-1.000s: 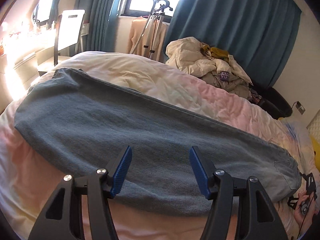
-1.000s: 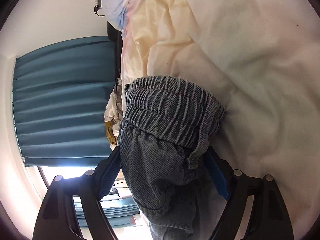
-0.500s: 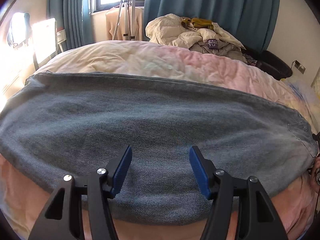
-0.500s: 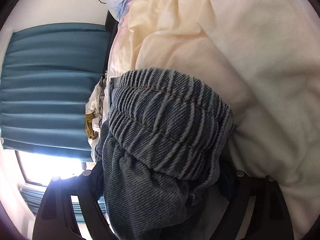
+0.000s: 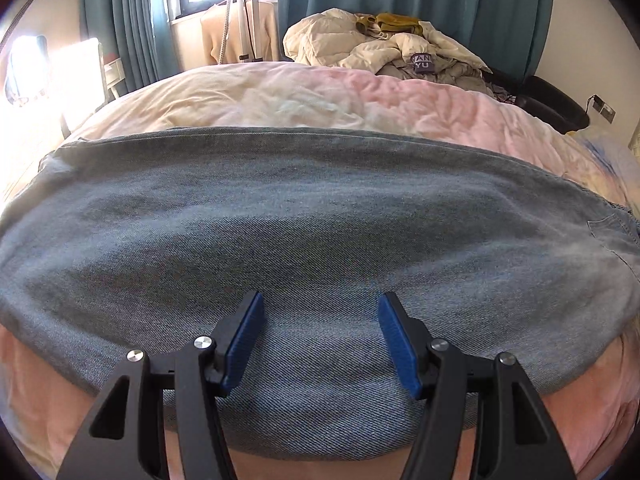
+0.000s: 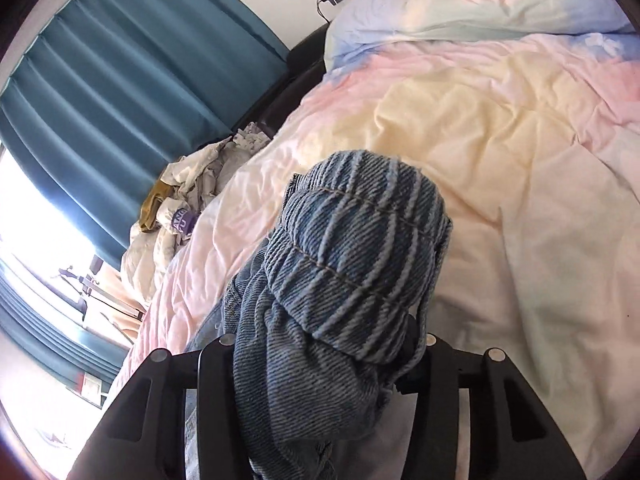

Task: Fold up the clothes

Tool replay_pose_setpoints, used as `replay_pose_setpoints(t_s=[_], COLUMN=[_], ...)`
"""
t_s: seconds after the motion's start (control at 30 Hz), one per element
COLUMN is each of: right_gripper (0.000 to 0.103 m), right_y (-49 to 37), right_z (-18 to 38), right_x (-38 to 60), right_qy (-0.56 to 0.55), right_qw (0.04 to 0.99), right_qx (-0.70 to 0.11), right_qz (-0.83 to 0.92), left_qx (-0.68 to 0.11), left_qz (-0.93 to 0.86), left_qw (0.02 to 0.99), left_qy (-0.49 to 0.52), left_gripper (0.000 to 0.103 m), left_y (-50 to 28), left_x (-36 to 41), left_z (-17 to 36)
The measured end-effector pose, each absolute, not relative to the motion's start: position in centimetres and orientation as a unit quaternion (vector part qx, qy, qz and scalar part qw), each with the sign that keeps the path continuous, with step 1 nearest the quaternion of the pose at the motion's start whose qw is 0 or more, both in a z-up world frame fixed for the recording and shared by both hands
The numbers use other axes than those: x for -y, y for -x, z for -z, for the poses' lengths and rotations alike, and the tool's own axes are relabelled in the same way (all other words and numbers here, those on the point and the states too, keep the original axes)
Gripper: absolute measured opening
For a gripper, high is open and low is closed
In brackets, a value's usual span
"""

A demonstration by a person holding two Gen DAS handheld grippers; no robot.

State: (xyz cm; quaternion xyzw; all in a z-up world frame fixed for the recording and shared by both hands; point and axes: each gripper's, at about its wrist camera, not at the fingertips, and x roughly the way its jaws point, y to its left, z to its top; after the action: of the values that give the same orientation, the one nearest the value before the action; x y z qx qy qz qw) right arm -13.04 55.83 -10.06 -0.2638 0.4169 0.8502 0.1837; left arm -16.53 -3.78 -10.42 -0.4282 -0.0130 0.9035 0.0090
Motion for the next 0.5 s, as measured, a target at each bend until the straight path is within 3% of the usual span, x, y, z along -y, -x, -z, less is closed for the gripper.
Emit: replay_pose_setpoints(t_s=[0.3,0.5], right_gripper=[0.038,0.038], right_y=[13.7,14.8], right_z=[4.7,-2.3], right_x=[-53.7,-48.7], right_qy=[0.251,0.234], right_qw=[0.182,0.181], right_qx=[-0.381,-0.292], right_qz=[-0.871,-0.909], left_qx=[-0.001,0.033], left_qz=[-0.897,-0.9], left_qw=[0.015,0.016], left_qy=[0.441,0.434], left_gripper=[0.061,0.061], left_y=[16.8,16.3], left_x=[3.7,5.2], left_z=[10.9,9.6])
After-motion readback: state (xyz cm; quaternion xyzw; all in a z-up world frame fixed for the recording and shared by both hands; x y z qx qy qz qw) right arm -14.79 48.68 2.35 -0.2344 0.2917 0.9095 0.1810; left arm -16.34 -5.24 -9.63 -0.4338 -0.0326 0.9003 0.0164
